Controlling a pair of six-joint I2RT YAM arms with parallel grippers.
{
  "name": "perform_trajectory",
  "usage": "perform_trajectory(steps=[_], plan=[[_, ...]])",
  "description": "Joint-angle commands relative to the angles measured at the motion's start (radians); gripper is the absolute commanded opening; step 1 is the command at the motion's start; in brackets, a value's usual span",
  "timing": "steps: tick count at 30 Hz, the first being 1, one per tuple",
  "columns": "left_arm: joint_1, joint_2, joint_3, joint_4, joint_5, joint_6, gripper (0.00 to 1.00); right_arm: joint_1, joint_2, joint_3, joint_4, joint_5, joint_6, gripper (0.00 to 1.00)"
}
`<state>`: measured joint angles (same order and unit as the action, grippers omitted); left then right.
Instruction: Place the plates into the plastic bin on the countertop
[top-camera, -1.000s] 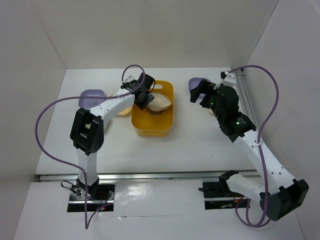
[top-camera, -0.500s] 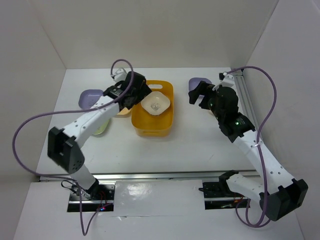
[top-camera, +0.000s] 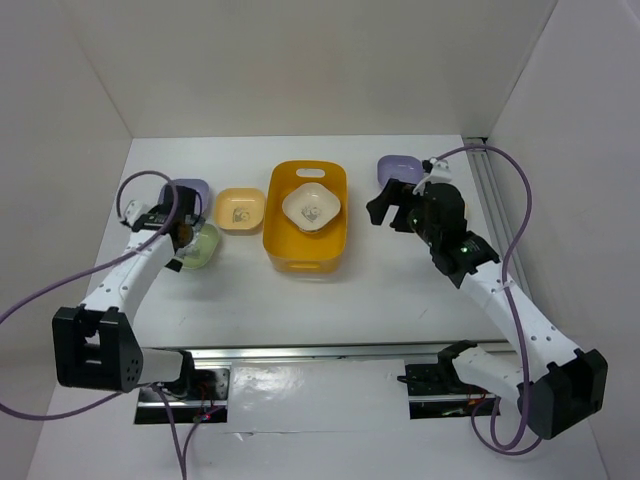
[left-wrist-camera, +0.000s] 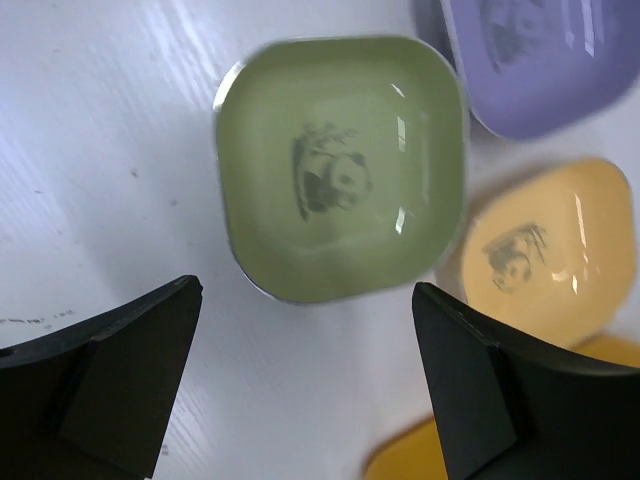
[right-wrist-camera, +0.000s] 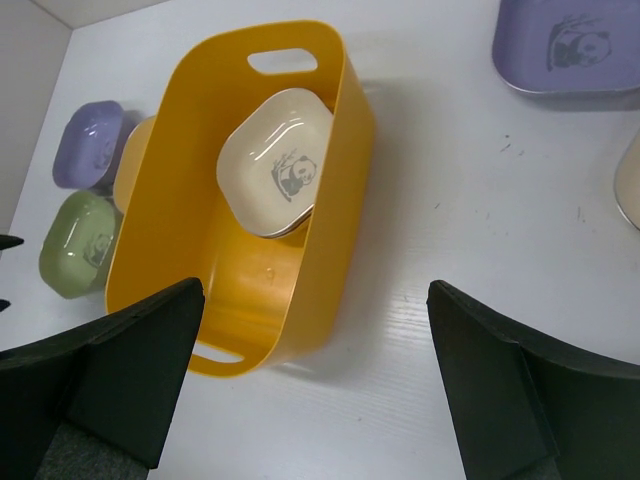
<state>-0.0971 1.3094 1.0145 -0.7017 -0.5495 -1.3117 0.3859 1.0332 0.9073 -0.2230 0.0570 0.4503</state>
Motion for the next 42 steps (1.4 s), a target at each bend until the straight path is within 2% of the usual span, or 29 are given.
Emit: perform_trajectory(steps=[1, 4, 9, 12, 17, 19, 22, 23, 24, 25, 26, 27, 28, 33, 37, 41, 42], plan=[[0.136, -0.004, -0.048, 0.111, 0.109, 0.015, 1.0, -0.005, 0.008, -0.001, 0.091, -0.068, -0.012, 1.0], [0.187, 0.053, -0.073, 0.137, 0.17, 0.035, 1.0, 0.004, 0.019, -0.001, 0.1, -0.068, -0.012, 1.0], [0.227, 0.128, -0.123, 0.221, 0.197, 0.035, 1.0, 0.013, 0.037, -0.01, 0.119, -0.068, -0.003, 1.0], [0.249, 0.189, -0.152, 0.286, 0.229, 0.035, 0.94, 0.022, 0.037, -0.019, 0.119, -0.068, -0.002, 1.0], [0.258, 0.255, -0.162, 0.277, 0.229, 0.009, 0.93, 0.022, 0.047, -0.019, 0.128, -0.059, -0.002, 1.0], [0.258, 0.264, -0.178, 0.277, 0.22, -0.017, 0.87, 0.022, 0.047, -0.019, 0.128, -0.059, -0.002, 1.0], [0.267, 0.242, -0.223, 0.277, 0.201, -0.047, 0.68, 0.022, 0.056, -0.028, 0.137, -0.059, -0.002, 1.0], [0.267, 0.22, -0.243, 0.277, 0.191, -0.047, 0.48, 0.022, 0.056, -0.028, 0.146, -0.059, -0.002, 1.0], [0.267, 0.209, -0.252, 0.277, 0.178, -0.06, 0.34, 0.022, 0.056, -0.028, 0.146, -0.059, -0.002, 1.0], [0.267, 0.199, -0.252, 0.265, 0.178, -0.079, 0.23, 0.022, 0.065, -0.037, 0.155, -0.059, -0.002, 1.0], [0.267, 0.18, -0.266, 0.265, 0.166, -0.08, 0.22, 0.022, 0.065, -0.038, 0.155, -0.059, -0.002, 1.0], [0.278, 0.18, -0.277, 0.265, 0.166, -0.08, 0.08, 0.022, 0.065, -0.038, 0.166, -0.059, -0.002, 1.0], [0.278, 0.169, -0.277, 0.248, 0.166, -0.08, 0.0, 0.022, 0.065, -0.038, 0.166, -0.059, -0.002, 1.0], [0.278, 0.123, -0.235, 0.119, 0.146, -0.08, 0.0, 0.022, 0.085, -0.038, 0.166, -0.059, -0.002, 1.0], [0.278, 0.018, -0.186, -0.042, 0.102, -0.083, 0.0, 0.022, 0.094, -0.028, 0.166, -0.068, -0.002, 1.0], [0.254, -0.162, -0.153, -0.101, 0.091, -0.043, 0.0, 0.022, 0.094, -0.018, 0.166, -0.068, -0.002, 1.0], [0.24, -0.246, -0.152, -0.101, 0.106, -0.022, 0.0, 0.022, 0.094, -0.018, 0.157, -0.068, -0.002, 1.0]])
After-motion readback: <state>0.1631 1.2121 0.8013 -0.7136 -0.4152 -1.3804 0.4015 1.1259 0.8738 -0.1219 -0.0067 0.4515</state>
